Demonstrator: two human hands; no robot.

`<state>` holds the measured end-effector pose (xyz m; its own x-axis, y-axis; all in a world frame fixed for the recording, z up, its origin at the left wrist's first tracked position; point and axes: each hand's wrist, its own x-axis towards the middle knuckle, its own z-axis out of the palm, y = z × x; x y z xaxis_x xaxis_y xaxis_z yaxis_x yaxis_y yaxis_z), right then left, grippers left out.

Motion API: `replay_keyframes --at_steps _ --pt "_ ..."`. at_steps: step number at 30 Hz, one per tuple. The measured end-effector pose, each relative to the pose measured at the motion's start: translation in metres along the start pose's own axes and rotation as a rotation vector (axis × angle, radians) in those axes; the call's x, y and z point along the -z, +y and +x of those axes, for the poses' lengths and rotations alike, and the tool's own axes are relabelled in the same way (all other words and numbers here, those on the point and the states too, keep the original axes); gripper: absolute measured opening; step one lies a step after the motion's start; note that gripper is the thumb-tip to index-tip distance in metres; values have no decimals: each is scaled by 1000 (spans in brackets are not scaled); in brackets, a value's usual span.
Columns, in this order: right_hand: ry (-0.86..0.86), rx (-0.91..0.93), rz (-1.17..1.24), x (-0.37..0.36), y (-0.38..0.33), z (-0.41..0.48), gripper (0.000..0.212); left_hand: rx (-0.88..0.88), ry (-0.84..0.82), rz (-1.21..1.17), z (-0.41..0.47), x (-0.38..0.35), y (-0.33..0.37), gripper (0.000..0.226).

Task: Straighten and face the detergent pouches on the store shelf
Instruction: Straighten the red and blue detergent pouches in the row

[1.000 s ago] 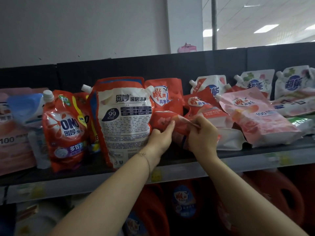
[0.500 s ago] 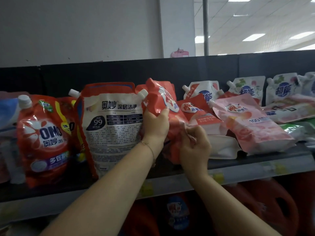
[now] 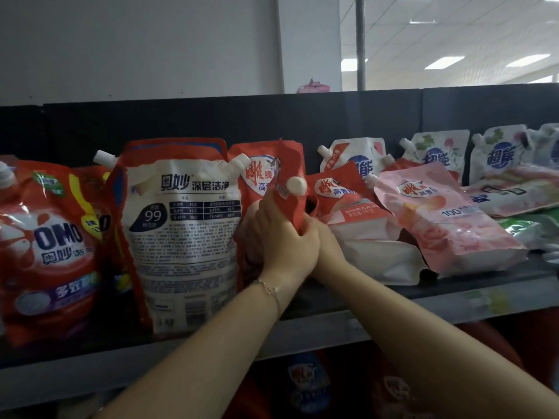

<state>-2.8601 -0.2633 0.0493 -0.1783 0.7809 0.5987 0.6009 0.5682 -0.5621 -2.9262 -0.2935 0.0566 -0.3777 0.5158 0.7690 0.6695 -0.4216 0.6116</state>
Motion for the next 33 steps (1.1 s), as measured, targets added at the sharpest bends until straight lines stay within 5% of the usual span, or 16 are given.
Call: replay_keyframes --at_steps 12,24,33 --pt "69 118 -50 8 25 -21 23 -249 108 -144 -32 23 -22 65" --pt "171 7 -48 14 25 -44 12 -332 -36 -103 -57 61 -39 45" --pt "267 -27 -114 38 42 -69 11 -299 -351 -268 -87 64 -50 31"
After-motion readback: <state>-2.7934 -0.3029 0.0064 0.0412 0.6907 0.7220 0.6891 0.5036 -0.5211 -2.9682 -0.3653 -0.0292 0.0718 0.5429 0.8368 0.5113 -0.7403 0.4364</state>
